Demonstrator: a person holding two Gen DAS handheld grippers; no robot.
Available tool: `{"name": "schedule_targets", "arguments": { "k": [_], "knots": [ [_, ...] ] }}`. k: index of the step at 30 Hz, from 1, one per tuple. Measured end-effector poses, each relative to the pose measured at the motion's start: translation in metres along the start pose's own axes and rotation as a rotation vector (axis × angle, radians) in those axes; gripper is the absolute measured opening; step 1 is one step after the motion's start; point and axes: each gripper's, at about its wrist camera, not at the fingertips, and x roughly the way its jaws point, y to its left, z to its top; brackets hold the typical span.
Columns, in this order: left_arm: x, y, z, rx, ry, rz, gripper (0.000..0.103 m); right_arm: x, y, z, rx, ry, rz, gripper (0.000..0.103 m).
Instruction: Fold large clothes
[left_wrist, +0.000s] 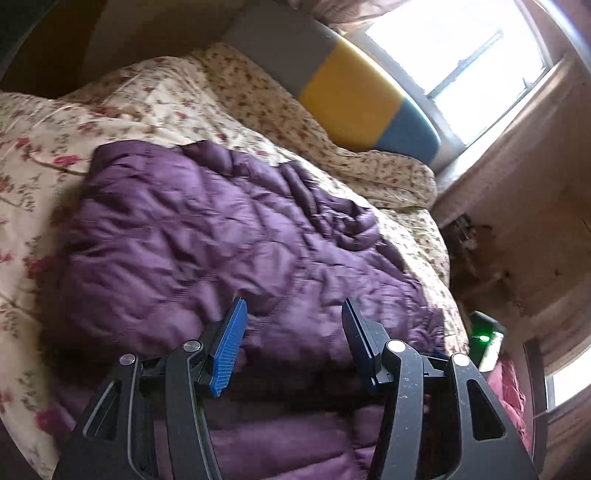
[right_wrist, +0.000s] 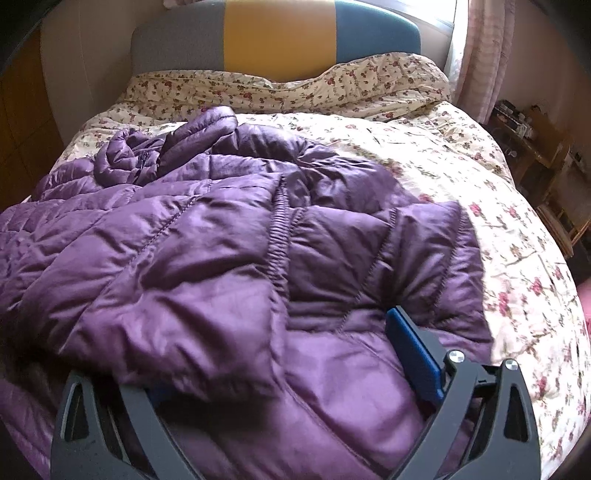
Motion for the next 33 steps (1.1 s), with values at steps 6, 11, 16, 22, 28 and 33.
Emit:
{"name": "schedule_targets", "arguments": {
  "k": [6, 11, 16, 22, 28, 33],
  "knots": [
    [-0.012, 0.011, -0.001, -0.003, -0.019, 0.039, 0.052, -0.032, -0.014, -0.008, 0.0, -0.005, -0.017, 0.085],
    [-0.029, 0.019, 0.0, -0.006, -0.052, 0.058, 0.052, -0.059, -0.021, -0.011, 0.063, -0.042, 0.009, 0.074],
    [-0.041, 0.032, 0.004, 0.004, -0.073, 0.095, 0.052, -0.076, -0.027, -0.009, 0.149, -0.082, 0.0, 0.069],
    [-0.047, 0.044, 0.008, 0.0, -0.085, 0.118, 0.052, -0.053, -0.026, 0.009, 0.248, -0.023, 0.176, 0.069],
    [-0.049, 0.05, 0.008, 0.012, -0.086, 0.128, 0.052, -0.023, 0.002, 0.016, 0.199, 0.069, 0.228, 0.02],
    [-0.049, 0.052, 0.007, 0.035, -0.083, 0.137, 0.052, -0.034, -0.001, 0.006, 0.137, 0.036, 0.157, 0.007]
  ]
}}
